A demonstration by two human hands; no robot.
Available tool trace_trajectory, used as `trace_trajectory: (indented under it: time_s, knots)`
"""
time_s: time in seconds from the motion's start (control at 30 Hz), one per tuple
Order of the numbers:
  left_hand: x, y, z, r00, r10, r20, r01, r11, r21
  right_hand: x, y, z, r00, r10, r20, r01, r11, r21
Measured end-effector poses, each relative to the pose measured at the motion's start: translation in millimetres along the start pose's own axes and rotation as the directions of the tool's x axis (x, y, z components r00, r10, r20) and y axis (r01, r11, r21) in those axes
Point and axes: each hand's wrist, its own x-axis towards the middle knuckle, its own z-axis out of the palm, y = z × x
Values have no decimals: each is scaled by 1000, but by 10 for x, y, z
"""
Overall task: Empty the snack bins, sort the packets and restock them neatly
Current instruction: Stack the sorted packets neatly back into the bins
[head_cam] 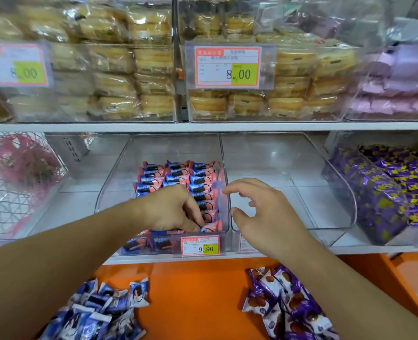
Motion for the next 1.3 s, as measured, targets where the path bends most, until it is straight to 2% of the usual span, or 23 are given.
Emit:
trace_trajectory:
  time_s: [0.17,0.3,0.5,0.87,1.17,1.3]
  knots:
    - [-7,-58,11,994,14,-104,-16,1000,-16,4,-6,3,1000,9,0,-9,1000,11]
    - [-25,-54,-10,983,65,-171,-58,997,48,10,10,10,1000,9,-1,-9,1000,9]
    - [-25,-78,68,984,110,-140,-97,990,102,26,11,23,1000,15,-13,-15,1000,13]
    - [36,-136,5,993,82,-81,-73,992,107,26,21,20,1000,31,-1,-30,999,35]
    - [138,-41,79,992,118,-37,-107,968,226,29,5,10,999,34,-1,-34,998,52]
    - [152,-60,99,993,112,-38,-103,975,195,31,1,8,999,38,3,-38,998,42]
